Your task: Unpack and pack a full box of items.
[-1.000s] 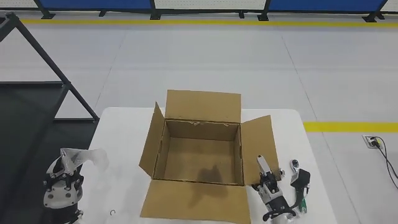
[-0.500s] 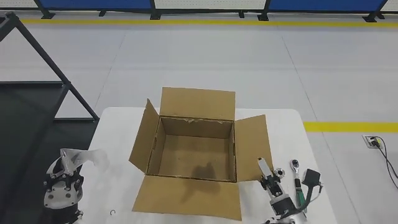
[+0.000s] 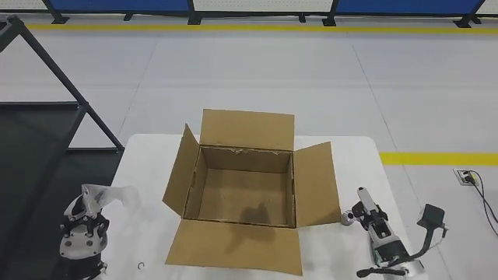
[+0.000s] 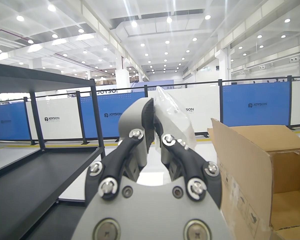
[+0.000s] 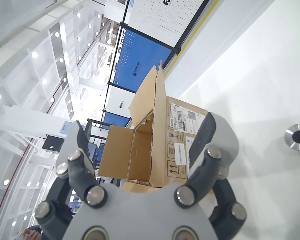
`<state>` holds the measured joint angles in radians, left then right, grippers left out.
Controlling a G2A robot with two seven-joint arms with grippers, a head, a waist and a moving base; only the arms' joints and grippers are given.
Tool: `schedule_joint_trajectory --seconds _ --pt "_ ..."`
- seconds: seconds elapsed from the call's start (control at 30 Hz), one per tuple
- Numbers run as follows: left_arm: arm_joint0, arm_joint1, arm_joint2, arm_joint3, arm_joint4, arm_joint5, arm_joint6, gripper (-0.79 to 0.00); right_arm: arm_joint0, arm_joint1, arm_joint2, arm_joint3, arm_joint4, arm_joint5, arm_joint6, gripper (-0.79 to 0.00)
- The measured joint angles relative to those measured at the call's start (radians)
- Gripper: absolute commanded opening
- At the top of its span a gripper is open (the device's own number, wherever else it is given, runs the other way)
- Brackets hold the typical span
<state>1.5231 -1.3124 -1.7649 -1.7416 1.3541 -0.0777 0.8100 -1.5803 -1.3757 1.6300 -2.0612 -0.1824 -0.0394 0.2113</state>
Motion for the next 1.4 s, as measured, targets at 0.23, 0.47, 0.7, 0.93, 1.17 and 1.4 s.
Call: schedule_joint_trajectory --seconds 0.23,0.47,0.7,0.93,1.17,1.4 --pt "-0.006 0.002 0.021 0.000 0.008 -0.049 -0.033 -0.785 0.044 0.014 0.004 0.019 -0.193 -0.043 0.001 0.000" --pt "-0.016 0.002 0.039 0.004 0.022 -0.053 -0.026 -0.785 0.125 0.067 0.183 0.104 -0.584 -0.256 0.264 0.000" --pt "-0.007 0.002 0.040 0.011 0.032 -0.043 -0.024 -0.785 0.211 0.113 0.257 0.261 -0.823 -0.500 0.442 0.000" --pt "-0.001 0.002 0.047 0.002 0.041 -0.024 -0.029 -0.785 0.284 0.130 0.115 0.352 -1.088 -0.564 0.511 0.000" --pt "0.002 0.002 0.049 -0.003 0.049 -0.017 -0.034 -0.785 0.369 0.129 0.017 0.506 -1.133 -0.495 0.471 -0.394" --pt "-0.004 0.003 0.050 0.004 0.048 -0.018 -0.037 -0.785 0.375 0.137 0.005 0.538 -1.119 -0.510 0.466 -0.785"
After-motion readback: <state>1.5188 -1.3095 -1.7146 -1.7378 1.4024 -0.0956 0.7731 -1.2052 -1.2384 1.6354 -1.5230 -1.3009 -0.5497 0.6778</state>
